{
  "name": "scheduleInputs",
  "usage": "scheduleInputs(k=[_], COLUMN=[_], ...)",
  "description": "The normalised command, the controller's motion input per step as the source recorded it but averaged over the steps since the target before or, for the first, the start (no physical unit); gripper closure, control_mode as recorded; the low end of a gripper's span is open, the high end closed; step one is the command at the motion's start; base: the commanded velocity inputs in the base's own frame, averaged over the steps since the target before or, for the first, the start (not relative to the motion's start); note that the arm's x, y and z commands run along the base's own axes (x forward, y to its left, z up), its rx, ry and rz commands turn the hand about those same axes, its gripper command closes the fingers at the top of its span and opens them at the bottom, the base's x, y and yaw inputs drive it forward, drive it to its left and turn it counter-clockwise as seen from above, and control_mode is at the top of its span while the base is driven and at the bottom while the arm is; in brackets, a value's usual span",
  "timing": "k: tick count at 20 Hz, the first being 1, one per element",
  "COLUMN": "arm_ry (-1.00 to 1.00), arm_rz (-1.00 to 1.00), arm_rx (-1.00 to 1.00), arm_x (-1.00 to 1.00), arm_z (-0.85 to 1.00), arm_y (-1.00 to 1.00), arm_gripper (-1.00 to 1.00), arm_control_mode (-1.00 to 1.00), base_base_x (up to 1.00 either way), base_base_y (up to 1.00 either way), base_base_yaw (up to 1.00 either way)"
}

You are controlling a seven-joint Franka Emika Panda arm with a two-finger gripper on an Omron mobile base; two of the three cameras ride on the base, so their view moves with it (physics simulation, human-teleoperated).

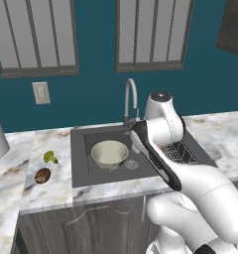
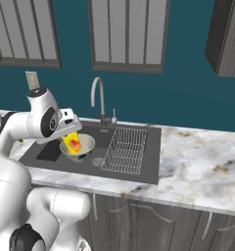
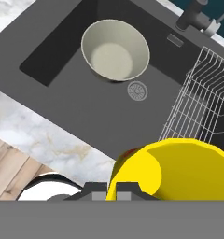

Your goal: Remove the broccoli and potato from the sink. Then move the bowl and cup from the counter to the sink for washing.

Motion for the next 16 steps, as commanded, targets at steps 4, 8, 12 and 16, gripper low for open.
scheduleInputs(k=[4, 8, 12, 16], arm_ry=[0.0, 0.0, 0.0, 0.0], arm_rz=[0.0, 0.0, 0.0, 0.0], arm_rx=[0.0, 0.0, 0.0, 0.0], arm_x=[0.2, 0.2, 0.16, 0.12], arm_z=[-0.14, -0.14, -0.14, -0.15], arm_y=[0.0, 0.0, 0.0, 0.0], arm_gripper=[1.0, 1.0, 1.0, 1.0], arm_control_mode=[-1.0, -1.0, -1.0, -1.0], base_base_x=[0.0, 0.0, 0.0, 0.0], base_base_y=[0.0, 0.0, 0.0, 0.0], base_base_yaw=[0.0, 0.0, 0.0, 0.0])
